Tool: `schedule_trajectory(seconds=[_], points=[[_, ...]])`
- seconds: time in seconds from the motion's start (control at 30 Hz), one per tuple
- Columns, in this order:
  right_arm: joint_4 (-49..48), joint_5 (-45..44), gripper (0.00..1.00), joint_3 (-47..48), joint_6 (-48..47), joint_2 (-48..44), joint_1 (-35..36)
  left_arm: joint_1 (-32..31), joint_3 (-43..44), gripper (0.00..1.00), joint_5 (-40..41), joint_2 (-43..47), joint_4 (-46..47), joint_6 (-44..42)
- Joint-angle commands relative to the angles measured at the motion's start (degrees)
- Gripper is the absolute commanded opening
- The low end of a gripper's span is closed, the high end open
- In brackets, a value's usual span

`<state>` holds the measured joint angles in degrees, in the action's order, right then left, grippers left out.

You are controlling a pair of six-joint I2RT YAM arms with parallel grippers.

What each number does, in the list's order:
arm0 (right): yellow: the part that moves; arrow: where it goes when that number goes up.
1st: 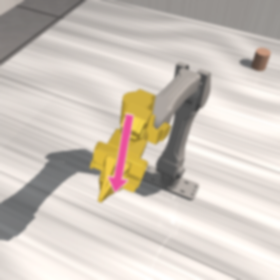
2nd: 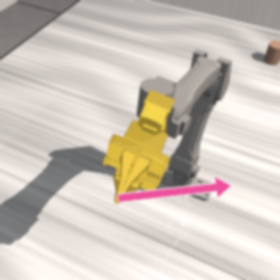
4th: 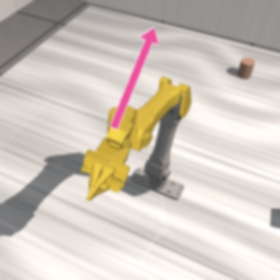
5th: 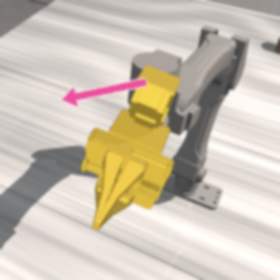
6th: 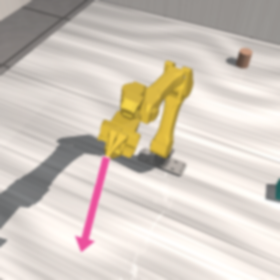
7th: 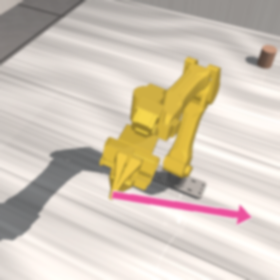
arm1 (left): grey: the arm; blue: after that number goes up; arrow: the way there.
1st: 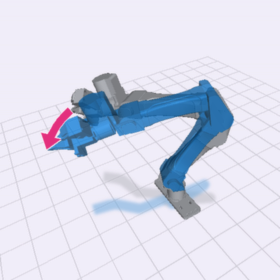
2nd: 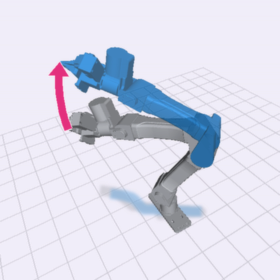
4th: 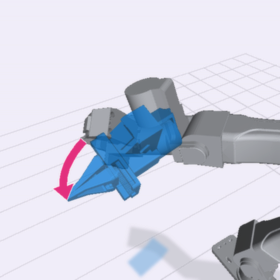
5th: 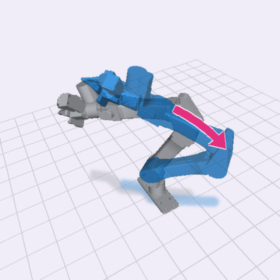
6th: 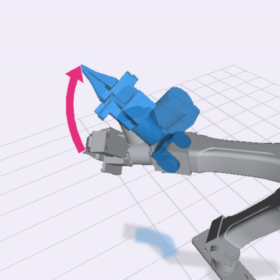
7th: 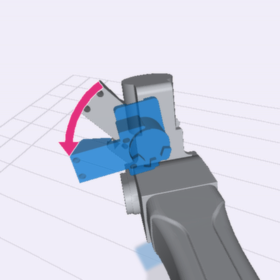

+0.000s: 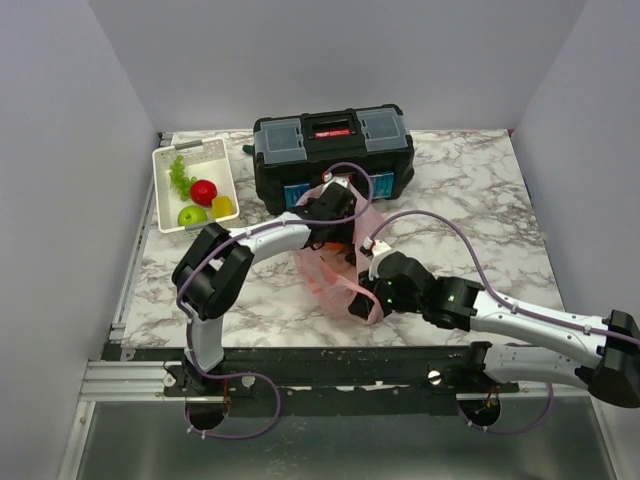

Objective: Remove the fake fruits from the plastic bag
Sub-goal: Take out the fake fruit from the plastic bag.

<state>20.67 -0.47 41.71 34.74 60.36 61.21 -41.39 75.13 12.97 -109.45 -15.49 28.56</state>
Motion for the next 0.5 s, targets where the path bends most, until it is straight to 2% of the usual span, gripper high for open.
schedule_trajectory(seconds=[0.0,0.13,0.33,0.47], points=[[-0.4,5.2,0.01,-1.8,-2.1,-3.1,0.5,-1.6,-4.1,0.76,1.4,2.0,1.1,0.1],[1.2,5.8,0.01,-3.8,-2.1,-7.3,0.5,-2.2,-5.5,0.8,2.1,1.9,2.2,0.3],[3.1,3.7,0.01,-4.4,-0.8,-9.1,0.5,-2.2,-0.5,0.8,2.0,-2.1,0.3,0.9],[3.0,1.4,0.01,-4.5,0.4,-8.2,0.5,-2.3,3.2,0.75,3.1,-4.7,-3.2,1.3]])
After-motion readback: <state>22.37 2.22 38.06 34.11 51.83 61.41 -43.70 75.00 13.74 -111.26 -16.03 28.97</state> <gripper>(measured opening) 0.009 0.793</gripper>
